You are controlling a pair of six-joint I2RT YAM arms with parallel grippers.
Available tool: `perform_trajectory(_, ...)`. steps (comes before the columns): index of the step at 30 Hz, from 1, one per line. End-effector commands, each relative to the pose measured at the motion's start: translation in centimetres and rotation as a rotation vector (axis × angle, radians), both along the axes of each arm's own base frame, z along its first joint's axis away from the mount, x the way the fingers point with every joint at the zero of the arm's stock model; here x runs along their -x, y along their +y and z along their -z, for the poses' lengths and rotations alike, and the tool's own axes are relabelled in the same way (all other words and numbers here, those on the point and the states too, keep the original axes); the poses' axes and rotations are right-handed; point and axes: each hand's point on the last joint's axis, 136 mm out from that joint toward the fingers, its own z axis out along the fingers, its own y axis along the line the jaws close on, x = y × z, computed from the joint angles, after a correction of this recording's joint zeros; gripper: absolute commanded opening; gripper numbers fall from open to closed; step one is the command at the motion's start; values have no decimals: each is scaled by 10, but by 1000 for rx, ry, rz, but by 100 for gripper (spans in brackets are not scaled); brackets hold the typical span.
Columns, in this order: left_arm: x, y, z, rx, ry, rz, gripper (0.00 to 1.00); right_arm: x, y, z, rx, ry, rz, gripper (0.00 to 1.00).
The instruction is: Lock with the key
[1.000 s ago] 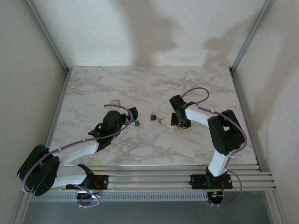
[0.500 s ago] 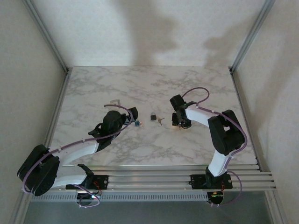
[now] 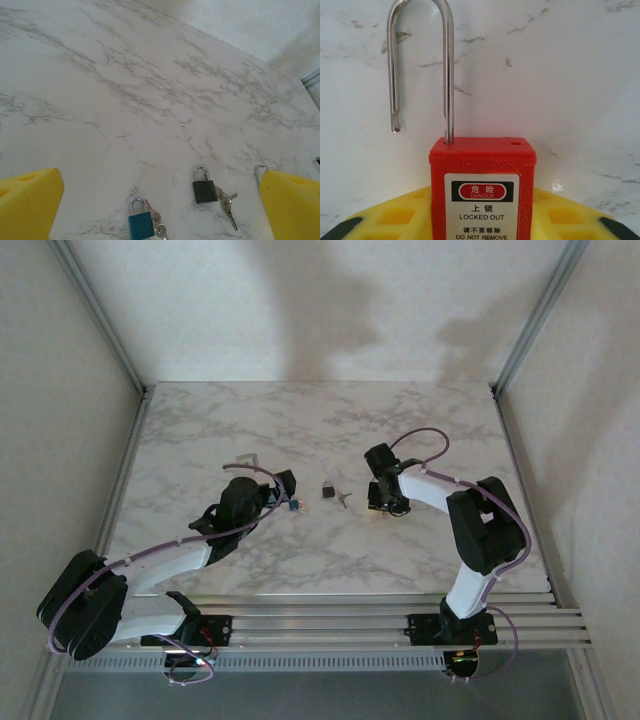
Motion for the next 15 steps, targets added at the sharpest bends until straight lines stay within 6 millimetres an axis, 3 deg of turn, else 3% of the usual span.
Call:
perform_trajectory(1, -3, -6, -8, -7, -16, 17, 100, -3, 10, -11, -60, -40, -27, 22)
perform_trajectory(15, -2, -9, -8, -3, -15, 32, 100, 3, 29, -43, -208, -143, -132, 14)
